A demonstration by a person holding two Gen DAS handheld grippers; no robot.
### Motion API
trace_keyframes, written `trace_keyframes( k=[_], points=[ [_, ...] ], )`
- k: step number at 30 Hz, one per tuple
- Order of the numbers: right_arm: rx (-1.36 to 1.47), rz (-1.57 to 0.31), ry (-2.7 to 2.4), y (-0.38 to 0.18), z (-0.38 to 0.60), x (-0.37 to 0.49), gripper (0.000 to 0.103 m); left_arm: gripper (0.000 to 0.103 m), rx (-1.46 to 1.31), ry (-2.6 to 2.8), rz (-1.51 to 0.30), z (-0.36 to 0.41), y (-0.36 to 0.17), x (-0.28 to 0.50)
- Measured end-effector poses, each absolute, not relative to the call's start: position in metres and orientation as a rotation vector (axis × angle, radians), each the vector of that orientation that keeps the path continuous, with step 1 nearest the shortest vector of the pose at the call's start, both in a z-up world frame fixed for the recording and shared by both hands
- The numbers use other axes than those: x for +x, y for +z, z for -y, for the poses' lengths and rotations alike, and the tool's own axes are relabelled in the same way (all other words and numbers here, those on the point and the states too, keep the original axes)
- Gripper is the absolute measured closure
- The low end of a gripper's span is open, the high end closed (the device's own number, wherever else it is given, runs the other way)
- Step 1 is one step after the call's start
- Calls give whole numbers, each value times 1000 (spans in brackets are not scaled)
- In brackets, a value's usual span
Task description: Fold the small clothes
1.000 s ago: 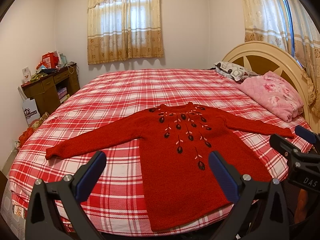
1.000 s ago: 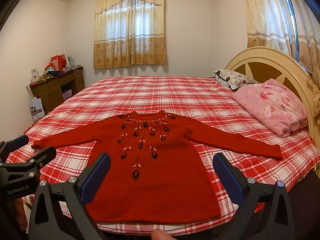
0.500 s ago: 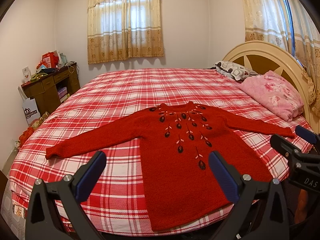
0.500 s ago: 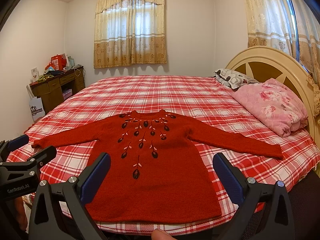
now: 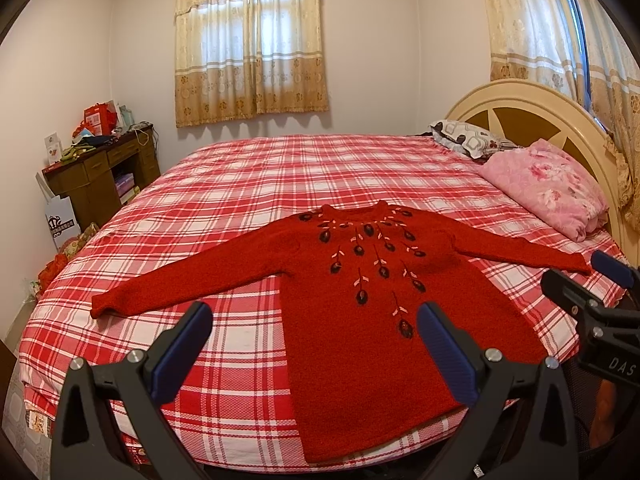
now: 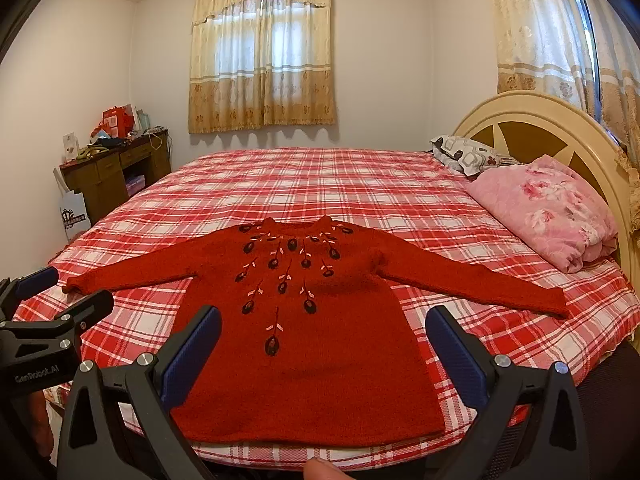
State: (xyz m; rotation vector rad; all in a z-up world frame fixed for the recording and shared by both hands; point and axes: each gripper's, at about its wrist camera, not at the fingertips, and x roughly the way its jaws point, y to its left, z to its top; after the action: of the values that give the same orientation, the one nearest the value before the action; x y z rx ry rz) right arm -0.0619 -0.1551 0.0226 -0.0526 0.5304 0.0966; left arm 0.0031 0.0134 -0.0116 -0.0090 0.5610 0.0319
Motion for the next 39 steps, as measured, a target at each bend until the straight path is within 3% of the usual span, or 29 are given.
trace_keyframes(
  k=[20, 39],
  points=[
    [-18, -656, 52, -25, 201, 8, 1, 0, 63, 93, -654, -20, -48, 61],
    [81, -789, -265, -75, 357, 102, 1, 0, 151, 70, -743, 4, -102, 164]
  ],
)
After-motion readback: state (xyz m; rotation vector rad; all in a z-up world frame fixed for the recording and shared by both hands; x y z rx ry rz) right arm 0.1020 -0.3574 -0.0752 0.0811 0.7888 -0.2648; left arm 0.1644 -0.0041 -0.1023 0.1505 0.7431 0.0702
